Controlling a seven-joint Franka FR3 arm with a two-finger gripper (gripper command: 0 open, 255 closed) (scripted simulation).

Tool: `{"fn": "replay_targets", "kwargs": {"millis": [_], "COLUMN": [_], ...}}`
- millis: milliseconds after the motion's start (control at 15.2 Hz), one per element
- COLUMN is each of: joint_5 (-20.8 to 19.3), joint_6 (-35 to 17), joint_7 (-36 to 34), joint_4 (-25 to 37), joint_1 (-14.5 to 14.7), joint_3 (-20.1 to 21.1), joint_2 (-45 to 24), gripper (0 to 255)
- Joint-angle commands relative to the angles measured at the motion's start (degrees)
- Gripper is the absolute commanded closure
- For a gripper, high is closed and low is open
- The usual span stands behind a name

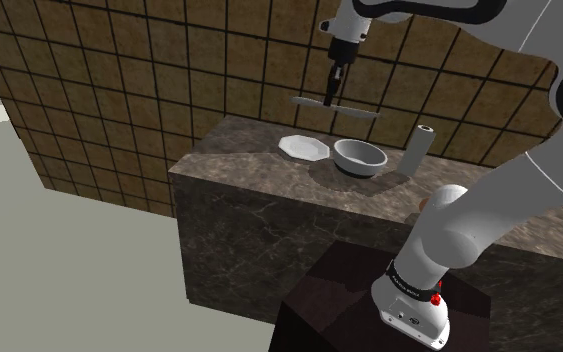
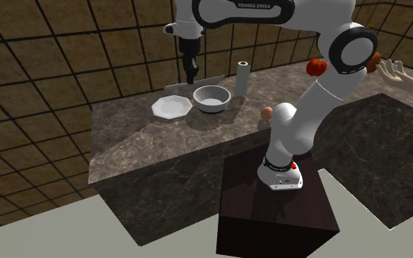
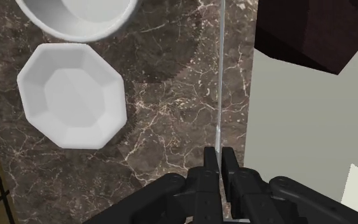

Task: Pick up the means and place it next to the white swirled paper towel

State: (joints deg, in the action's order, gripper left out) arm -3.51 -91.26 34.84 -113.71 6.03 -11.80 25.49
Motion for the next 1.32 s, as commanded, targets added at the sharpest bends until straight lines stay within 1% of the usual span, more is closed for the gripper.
{"fn": "replay_targets", "kwargs": {"millis": [0, 264, 594, 924, 1254], "joint_5": [-1.05, -3.35, -6.66, -10.34, -14.22], "joint_6": [0.81, 2.32, 4.49, 6.73, 8.78], "joint_7": [1.97, 5.92, 11.27, 17.10, 23.37], "joint_4": [-2.07, -5.17, -7.55, -8.33, -7.54], "joint_1": [-0.95, -2.83, -5.28, -7.67, -9.73], "joint_3": [-1.29, -4.09, -7.96, -12.29, -17.09], "joint_2": [2.97, 7.87, 13.00, 16.87, 19.37], "gripper": [255, 255, 255, 255, 255]}}
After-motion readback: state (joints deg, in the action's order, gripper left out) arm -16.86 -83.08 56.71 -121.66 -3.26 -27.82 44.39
